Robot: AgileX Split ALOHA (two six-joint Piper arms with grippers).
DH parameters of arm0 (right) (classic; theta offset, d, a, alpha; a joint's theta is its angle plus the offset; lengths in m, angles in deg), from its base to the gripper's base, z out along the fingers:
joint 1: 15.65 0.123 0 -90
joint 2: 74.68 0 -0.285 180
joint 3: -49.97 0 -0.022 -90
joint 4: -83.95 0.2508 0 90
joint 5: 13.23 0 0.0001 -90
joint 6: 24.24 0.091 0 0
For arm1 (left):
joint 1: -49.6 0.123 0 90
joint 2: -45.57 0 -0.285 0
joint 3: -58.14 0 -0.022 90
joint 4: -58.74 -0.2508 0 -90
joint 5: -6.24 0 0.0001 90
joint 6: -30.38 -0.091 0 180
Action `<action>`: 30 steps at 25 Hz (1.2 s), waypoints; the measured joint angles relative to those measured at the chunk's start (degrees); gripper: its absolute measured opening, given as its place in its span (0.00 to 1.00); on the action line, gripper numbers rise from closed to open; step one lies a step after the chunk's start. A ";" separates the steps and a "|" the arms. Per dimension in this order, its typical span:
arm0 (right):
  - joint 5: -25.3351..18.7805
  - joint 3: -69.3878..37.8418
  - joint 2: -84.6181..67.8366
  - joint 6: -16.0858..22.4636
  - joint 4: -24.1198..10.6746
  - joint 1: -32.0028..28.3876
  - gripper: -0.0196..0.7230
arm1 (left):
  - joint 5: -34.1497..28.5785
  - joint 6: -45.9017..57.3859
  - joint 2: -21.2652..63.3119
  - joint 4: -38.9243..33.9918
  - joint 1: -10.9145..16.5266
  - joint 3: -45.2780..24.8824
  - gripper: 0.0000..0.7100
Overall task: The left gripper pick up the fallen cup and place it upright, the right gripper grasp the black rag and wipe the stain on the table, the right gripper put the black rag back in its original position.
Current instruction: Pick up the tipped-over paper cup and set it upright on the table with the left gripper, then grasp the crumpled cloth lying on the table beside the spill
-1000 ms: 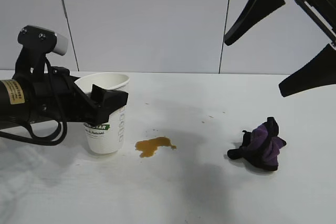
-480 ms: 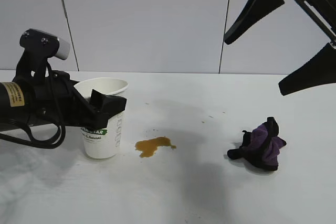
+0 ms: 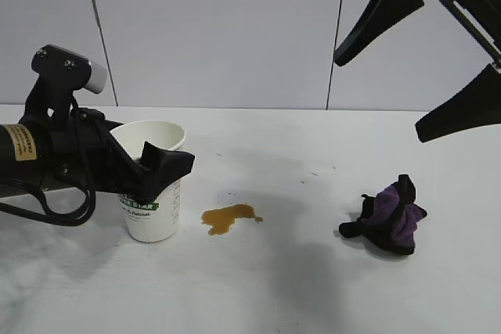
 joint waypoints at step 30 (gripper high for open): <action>0.02 0.00 0.00 0.00 0.00 0.00 0.89 | -8.73 0.25 13.85 -0.08 5.54 -15.40 0.98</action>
